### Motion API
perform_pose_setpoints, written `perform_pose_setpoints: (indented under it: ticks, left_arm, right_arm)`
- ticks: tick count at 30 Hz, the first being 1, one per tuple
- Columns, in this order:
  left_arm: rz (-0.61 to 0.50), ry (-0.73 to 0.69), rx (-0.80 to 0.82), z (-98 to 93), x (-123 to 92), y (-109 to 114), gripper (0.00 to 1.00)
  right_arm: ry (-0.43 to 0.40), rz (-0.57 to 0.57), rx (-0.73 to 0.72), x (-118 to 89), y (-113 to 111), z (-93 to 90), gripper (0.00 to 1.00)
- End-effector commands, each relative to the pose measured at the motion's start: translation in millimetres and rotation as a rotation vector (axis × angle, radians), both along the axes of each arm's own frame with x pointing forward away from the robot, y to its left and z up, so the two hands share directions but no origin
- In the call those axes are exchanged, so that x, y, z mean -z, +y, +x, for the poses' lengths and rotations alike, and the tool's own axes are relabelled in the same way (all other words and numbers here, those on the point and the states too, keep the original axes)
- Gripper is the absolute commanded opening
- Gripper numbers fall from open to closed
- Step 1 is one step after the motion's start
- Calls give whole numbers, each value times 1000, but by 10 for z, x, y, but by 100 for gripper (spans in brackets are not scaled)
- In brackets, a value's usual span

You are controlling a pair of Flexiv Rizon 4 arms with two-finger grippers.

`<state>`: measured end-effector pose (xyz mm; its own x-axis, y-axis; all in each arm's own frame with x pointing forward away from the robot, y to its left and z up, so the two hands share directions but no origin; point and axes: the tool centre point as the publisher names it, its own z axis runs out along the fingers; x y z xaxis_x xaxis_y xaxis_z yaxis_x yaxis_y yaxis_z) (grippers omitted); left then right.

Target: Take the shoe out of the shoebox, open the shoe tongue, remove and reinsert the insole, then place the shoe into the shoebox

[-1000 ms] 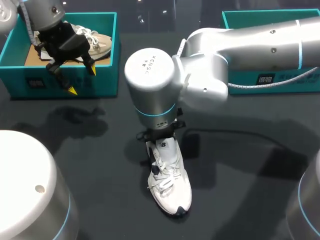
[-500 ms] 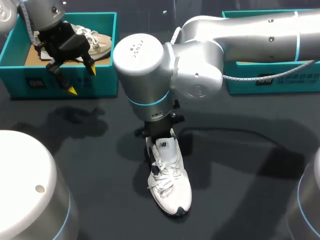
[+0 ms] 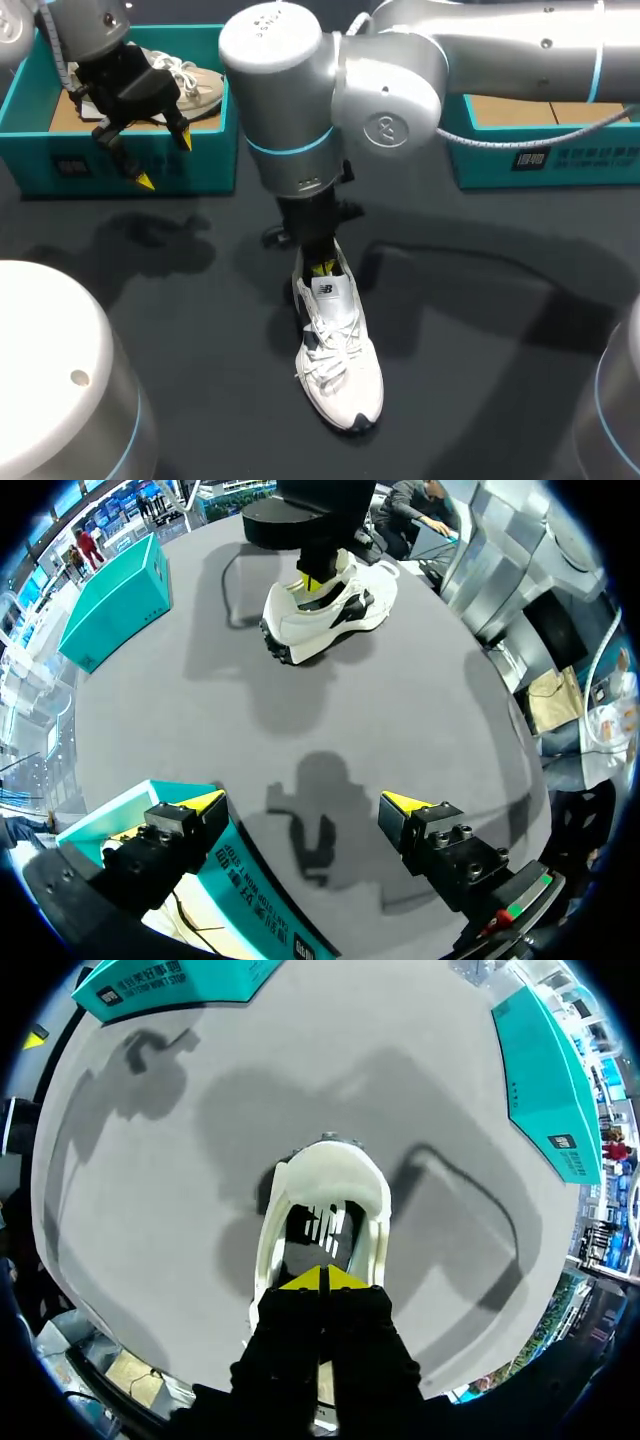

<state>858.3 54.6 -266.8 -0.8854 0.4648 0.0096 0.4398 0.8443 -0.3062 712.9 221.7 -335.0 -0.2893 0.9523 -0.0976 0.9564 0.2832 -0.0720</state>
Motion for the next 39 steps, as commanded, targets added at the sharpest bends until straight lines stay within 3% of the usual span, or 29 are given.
perform_pose_setpoints:
  ticks: [1,4,10,20,24,26,27,30,35,39]
  left_arm:
    - [3,0,1,3,-2,1,100]
    - [3,0,1,3,-2,1,100]
    - [3,0,1,3,-2,1,100]
    - [3,0,1,3,-2,1,100]
    - [3,0,1,3,-2,1,100]
    - [3,0,1,3,-2,1,100]
    - [3,0,1,3,-2,1,100]
    - [3,0,1,3,-2,1,100]
    - [3,0,1,3,-2,1,100]
    - [3,0,1,3,-2,1,100]
  right_arm:
    - [33,13,-3,20,-8,15,12]
    - [54,10,-7,3,3,-6,24]
    - [88,10,-9,5,17,-70,35]
    - [119,22,-3,71,12,-139,38]
    - [128,24,-3,80,14,-158,44]
    - [133,25,0,77,15,-178,51]
    - [136,25,2,76,16,-185,63]
    - [142,23,6,69,19,-214,85]
    - [156,25,17,89,18,-254,98]
    - [162,25,24,93,12,-277,100]
